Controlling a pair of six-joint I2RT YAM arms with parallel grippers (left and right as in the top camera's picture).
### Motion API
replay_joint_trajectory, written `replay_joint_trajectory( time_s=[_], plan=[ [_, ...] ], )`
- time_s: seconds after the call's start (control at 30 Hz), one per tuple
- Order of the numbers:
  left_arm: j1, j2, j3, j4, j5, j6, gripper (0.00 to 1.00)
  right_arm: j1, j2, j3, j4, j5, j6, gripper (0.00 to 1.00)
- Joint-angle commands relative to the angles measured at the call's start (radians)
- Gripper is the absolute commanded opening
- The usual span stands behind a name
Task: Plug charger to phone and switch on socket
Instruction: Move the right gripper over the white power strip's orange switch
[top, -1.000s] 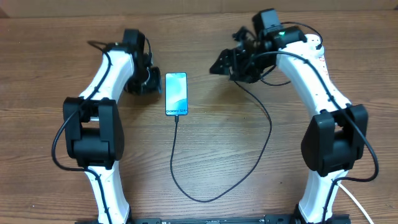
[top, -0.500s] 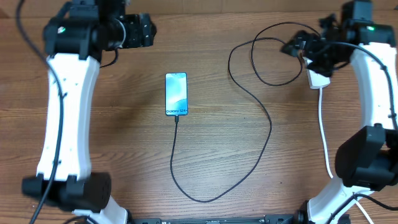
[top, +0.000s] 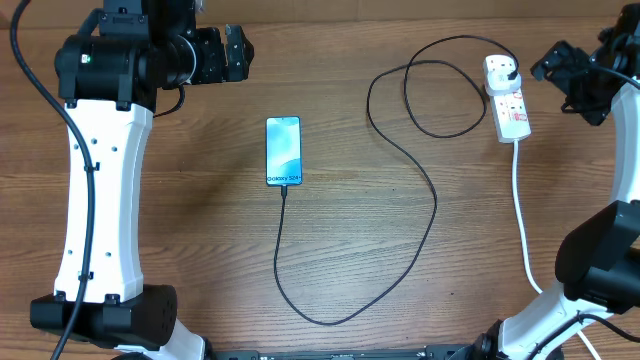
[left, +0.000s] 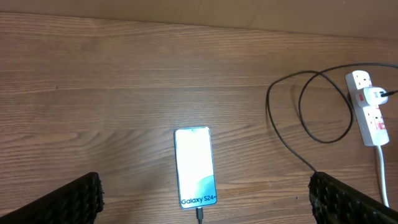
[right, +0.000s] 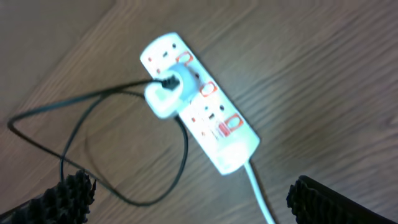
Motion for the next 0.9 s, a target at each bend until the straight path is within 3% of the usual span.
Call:
replay_joint_trajectory(
  time_s=[0.0,0.87],
  plan=[
    [0.002,0.005,0.003,0.001,-0.010,0.009,1.00,0.002,0.024,-0.003,0.038,0.055,0.008,1.00],
    [0.002,0.005,0.003,0.001,-0.010,0.009,0.99,0.001,0.240,-0.048,0.225,0.170,0.004,1.00]
  ],
)
